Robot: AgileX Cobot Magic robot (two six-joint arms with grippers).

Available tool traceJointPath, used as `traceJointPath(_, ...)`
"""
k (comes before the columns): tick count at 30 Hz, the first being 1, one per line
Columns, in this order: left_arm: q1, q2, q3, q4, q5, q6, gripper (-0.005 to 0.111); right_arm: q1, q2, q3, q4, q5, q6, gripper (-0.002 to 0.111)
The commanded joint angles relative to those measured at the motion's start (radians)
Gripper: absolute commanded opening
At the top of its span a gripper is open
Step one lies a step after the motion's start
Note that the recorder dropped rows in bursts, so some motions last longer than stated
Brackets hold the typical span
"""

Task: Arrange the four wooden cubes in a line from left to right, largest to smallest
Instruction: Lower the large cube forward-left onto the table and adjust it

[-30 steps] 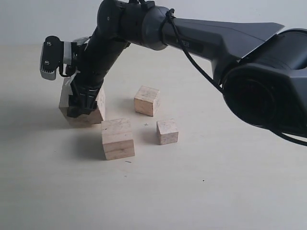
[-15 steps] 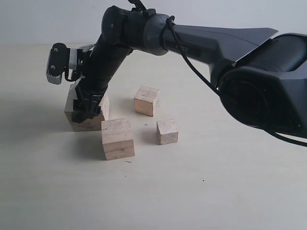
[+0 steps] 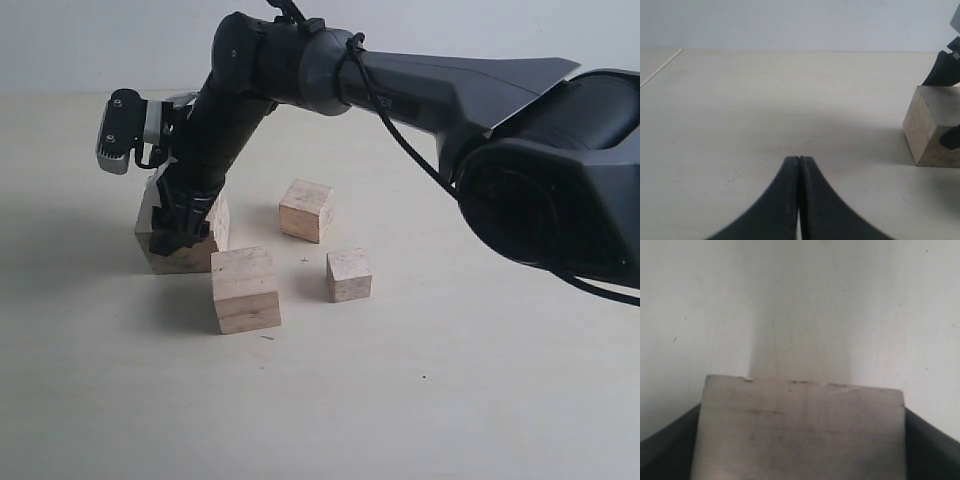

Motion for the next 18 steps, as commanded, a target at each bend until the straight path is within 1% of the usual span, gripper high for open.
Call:
traceJointPath(1,0.003,-0.004,0.000,-0.008,-0.007,-0.008,0.000,-0.002,-0.003,-0.004,-0.062,-0.002,-0.003,0.071)
traceJointPath(3,0.003,-0.004,0.000,-0.008,-0.007,-0.008,0.000,-0.002,-0.003,-0.004,-0.084,-0.002,-0.003,0.073)
traceJointPath(11,0.003,-0.004,0.000,-0.008,-0.007,-0.008,0.000,-0.002,-0.003,-0.004,-0.080,-0.002,0.025,0.078)
traceJointPath(18,0.003,-0.004,0.000,-0.008,-0.007,-0.008,0.000,-0.002,-0.003,-0.004,-0.080,-0.002,0.050,0.086)
